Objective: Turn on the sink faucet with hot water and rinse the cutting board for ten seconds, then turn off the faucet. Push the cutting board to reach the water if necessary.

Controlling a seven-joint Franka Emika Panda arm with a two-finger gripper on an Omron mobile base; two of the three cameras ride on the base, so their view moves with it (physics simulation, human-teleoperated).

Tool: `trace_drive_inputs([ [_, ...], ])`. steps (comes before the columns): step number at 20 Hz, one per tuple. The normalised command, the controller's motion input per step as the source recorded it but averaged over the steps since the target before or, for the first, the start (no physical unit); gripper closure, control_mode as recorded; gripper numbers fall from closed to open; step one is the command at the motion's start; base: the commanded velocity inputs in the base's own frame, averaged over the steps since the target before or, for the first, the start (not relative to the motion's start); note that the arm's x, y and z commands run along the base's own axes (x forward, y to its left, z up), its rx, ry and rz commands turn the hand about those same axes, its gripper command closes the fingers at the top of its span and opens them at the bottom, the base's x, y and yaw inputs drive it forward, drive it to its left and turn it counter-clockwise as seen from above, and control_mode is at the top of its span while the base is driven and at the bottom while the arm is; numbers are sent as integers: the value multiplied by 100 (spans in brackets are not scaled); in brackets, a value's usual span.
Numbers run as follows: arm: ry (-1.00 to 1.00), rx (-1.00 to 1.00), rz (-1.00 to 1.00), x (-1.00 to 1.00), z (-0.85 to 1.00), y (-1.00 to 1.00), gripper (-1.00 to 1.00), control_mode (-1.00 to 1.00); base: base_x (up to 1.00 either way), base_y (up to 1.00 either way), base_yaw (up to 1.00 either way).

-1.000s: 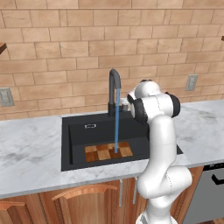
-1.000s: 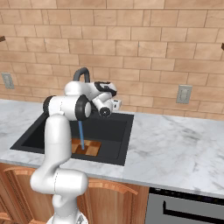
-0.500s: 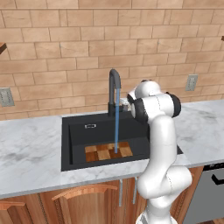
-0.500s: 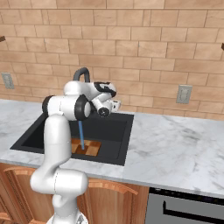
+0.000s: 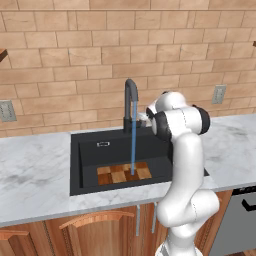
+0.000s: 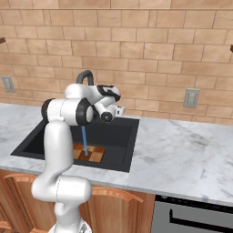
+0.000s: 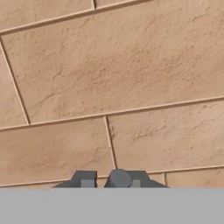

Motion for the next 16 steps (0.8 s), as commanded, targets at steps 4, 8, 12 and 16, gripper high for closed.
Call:
trace_drive_inputs([
  [4, 11, 0, 0, -61, -8, -38, 100, -100, 0, 0, 0],
  [8, 11, 0, 0, -58, -8, -34, 100, -100, 0, 0, 0],
  [12, 11, 0, 0, -57, -8, -35, 100, -100, 0, 0, 0],
  [16, 9, 0, 0, -46, -4, -34, 100, -100, 0, 0, 0],
])
